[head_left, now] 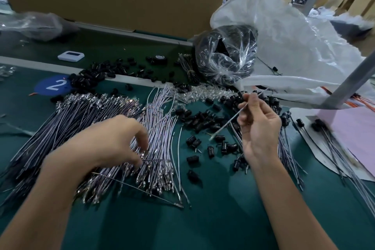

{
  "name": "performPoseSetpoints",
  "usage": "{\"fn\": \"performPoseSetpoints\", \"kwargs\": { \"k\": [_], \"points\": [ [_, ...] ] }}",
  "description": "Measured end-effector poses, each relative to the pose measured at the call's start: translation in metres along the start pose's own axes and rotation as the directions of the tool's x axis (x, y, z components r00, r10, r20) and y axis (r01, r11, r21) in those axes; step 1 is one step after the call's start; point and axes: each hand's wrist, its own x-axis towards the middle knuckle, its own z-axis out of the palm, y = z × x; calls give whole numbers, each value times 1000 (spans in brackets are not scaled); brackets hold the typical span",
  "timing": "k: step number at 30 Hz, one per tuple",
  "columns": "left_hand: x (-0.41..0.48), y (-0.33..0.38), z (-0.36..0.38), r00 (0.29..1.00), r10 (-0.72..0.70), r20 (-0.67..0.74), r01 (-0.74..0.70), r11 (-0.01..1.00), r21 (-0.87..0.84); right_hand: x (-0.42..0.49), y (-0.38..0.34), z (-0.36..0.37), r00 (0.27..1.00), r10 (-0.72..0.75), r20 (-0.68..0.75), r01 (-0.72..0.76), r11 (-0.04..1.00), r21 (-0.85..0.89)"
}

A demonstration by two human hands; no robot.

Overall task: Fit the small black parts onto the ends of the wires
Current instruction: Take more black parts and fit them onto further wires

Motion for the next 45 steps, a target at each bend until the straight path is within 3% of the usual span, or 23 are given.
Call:
{"fn": "performPoseSetpoints", "kwargs": {
  "k": [11,19,27,31,34,36,40,45],
  "points": [
    [-20,-15,12,985,-28,-172,16,998,-66,-8,4,3,998,-1,58,10,988,-155],
    [-4,14,-4,881,-39,-471,-164,909,-383,-12,8,7,989,-27,149,69,956,-286],
    [9,38,-5,897,-107,-429,-77,917,-391,-15,10,8,968,20,249,73,931,-357],
    [4,41,-1,911,-101,-399,-65,922,-382,-19,8,9,950,-107,293,226,885,-408],
    [0,54,-1,879,0,-476,-171,933,-315,-20,9,10,912,-191,363,351,820,-452],
    [2,67,0,846,153,-510,-300,928,-219,-20,10,11,917,-141,372,310,841,-444],
    [15,89,6,763,497,-412,-518,853,69,-17,6,8,936,93,340,29,940,-339],
    [24,97,21,625,669,-402,-608,741,286,-12,1,4,863,325,386,-255,941,-223]
  ]
}}
